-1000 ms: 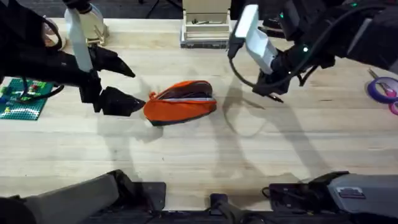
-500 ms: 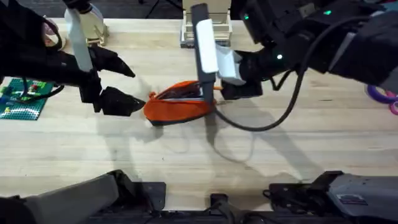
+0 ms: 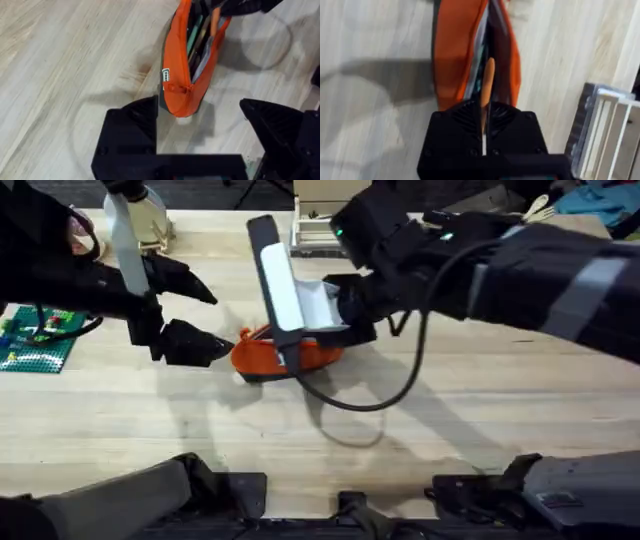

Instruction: Unzip the bag, pick up the pens from the table one at a time and place them inside, then zip the bag closed.

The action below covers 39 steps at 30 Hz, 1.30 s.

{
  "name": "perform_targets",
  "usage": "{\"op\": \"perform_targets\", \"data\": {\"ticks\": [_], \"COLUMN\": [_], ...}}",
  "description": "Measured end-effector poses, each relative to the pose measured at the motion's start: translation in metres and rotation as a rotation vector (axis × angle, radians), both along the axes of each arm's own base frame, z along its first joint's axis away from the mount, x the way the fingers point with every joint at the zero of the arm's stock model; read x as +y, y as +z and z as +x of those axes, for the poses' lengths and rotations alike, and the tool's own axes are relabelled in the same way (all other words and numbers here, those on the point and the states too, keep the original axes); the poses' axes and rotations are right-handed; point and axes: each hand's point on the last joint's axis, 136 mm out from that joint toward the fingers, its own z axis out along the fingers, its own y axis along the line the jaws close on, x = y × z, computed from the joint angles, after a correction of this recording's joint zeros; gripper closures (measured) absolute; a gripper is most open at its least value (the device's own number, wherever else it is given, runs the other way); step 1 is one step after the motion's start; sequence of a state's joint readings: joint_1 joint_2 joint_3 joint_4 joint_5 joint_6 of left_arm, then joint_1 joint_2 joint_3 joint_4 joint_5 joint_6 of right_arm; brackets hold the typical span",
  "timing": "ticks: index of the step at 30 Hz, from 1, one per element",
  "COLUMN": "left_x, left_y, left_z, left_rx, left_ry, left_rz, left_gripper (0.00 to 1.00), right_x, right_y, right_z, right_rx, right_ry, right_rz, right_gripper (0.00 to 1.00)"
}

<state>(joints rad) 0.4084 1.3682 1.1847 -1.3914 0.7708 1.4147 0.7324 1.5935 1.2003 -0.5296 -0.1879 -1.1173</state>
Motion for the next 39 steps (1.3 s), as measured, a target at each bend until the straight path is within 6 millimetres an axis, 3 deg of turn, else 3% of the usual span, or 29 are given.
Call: {"op": "perform_targets", "data": {"ticks": [11, 20, 22, 28, 30, 39], "left_x": [0.000, 0.000, 0.000, 0.000, 0.000, 0.000], "left_y": [0.000, 0.000, 0.000, 0.000, 0.000, 0.000], "left_z": [0.000, 0.000, 0.000, 0.000, 0.000, 0.000], "left_rx": [0.000, 0.000, 0.000, 0.000, 0.000, -0.002], "left_ry": [0.000, 0.000, 0.000, 0.000, 0.000, 0.000], "left_rz": [0.000, 0.000, 0.000, 0.000, 0.000, 0.001], "left_gripper": [0.008, 0.008, 0.008, 0.007, 0.007, 0.008], "right_x": [0.031, 0.042, 0.042, 0.043, 0.043, 0.043], "right_y": [-0.019, -0.036, -0.036, -0.035, -0.035, -0.036], "right_z": [0.001, 0.002, 0.001, 0.001, 0.001, 0.000], "right_rx": [0.008, 0.050, 0.056, 0.059, 0.058, 0.061], "right_ry": [0.006, 0.002, -0.001, 0.001, 0.002, 0.002], "right_rz": [0.034, 0.045, 0.050, 0.057, 0.056, 0.053], "right_gripper": [0.970, 0.969, 0.884, 0.062, 0.009, 0.004]}}
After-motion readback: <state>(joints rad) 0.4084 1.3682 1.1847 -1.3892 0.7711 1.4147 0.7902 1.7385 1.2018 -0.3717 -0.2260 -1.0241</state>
